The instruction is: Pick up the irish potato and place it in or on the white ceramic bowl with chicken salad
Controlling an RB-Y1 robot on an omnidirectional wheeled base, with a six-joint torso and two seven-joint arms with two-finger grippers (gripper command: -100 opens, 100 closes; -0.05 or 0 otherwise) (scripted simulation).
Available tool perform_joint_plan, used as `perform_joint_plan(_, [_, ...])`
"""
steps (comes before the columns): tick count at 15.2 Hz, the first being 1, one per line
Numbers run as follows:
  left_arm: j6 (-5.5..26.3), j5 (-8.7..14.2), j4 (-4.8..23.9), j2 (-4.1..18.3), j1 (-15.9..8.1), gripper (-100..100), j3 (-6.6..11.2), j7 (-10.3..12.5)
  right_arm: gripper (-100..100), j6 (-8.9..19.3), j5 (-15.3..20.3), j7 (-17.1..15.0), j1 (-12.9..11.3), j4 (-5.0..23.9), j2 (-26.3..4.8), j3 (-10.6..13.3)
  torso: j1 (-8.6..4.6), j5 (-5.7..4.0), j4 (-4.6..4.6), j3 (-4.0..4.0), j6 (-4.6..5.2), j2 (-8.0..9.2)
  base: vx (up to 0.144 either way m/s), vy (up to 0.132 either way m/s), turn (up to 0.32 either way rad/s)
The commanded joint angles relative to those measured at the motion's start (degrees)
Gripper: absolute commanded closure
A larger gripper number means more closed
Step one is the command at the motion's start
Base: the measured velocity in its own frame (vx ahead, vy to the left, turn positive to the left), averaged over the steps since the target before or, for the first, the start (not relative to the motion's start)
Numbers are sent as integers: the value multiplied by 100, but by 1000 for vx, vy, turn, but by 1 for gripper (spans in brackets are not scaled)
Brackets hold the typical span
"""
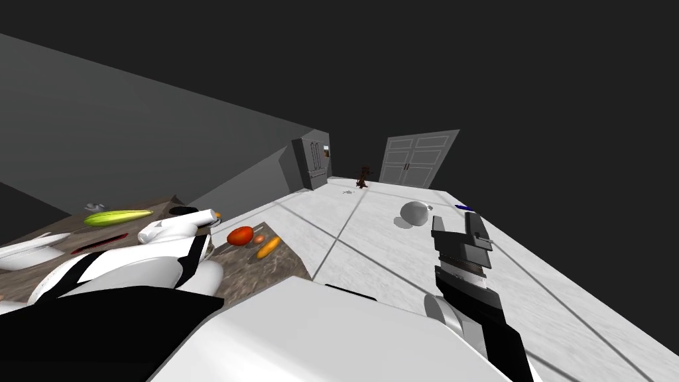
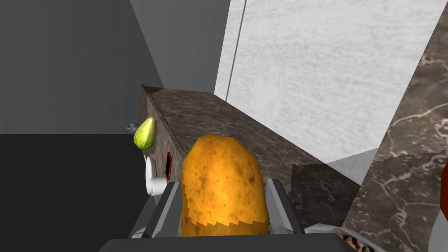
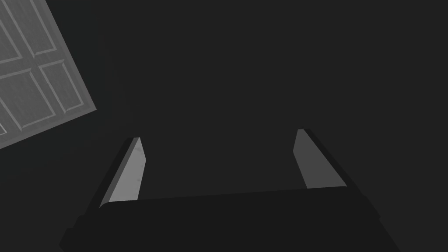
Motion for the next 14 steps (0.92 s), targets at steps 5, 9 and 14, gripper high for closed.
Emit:
perform_joint_plan(5, [126, -12, 6, -33, 176, 100, 27, -30, 0, 0, 0, 0, -1, 0, 0, 0, -5, -11, 4, 2, 21, 3, 38, -21, 103])
perform_joint_plan(9, [164, -32, 252, -54, 231, 100, 41, -28, 0, 0, 0, 0, -1, 0, 0, 0, 6, 3, -1, 3, 10, 7, 4, 4, 12])
perform_joint_plan(14, [266, -72, 332, -106, 355, 100, 83, -25, 0, 0, 0, 0, -1, 0, 0, 0, 2, -1, 2, 6, 4, 10, 8, -2, 74])
